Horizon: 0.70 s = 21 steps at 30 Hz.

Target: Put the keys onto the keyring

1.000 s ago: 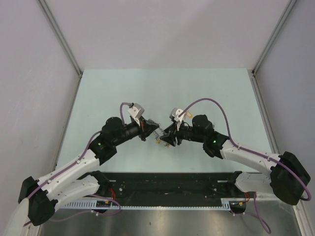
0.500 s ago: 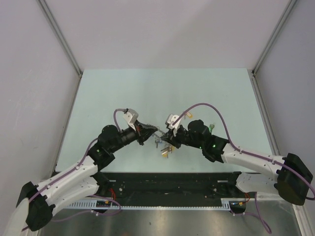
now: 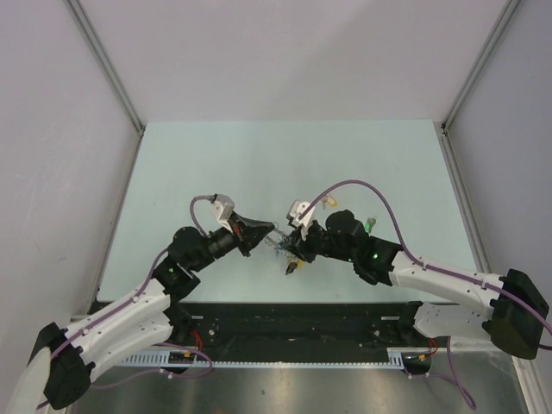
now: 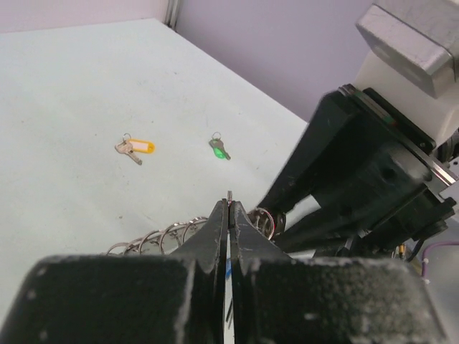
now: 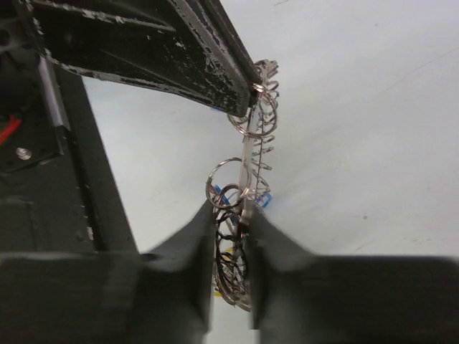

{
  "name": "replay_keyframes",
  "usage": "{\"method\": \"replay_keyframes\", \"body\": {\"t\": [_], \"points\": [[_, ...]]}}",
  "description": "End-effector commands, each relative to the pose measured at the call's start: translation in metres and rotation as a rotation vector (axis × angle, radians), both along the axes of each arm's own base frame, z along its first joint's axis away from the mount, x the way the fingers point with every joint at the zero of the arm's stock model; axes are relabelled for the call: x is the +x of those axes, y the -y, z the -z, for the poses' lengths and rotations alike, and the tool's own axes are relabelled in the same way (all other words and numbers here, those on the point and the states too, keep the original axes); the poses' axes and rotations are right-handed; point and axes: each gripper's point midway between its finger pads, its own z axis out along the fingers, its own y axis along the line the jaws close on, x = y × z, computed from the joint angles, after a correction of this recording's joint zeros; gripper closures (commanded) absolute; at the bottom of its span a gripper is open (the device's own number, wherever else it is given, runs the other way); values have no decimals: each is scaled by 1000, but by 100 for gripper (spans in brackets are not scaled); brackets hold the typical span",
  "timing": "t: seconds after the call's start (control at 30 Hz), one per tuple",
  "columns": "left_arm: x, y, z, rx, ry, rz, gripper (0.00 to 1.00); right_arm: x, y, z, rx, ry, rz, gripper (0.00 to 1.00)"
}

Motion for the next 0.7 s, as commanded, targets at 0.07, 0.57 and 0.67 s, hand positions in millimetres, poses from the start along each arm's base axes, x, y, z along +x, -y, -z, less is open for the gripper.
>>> {"method": "replay_keyframes", "body": {"t": [0.07,0.57,0.67], "points": [[3,0,-48,-137,127,-8,100,-6,4,-70,226,-51,-38,51],[-7,10,-70,-172,188,78,100,17,30,-115,439,-140,-291,47],[-9,12,-72,-173,193,92,100,19,22,-108,445,-161,-343,50]]}}
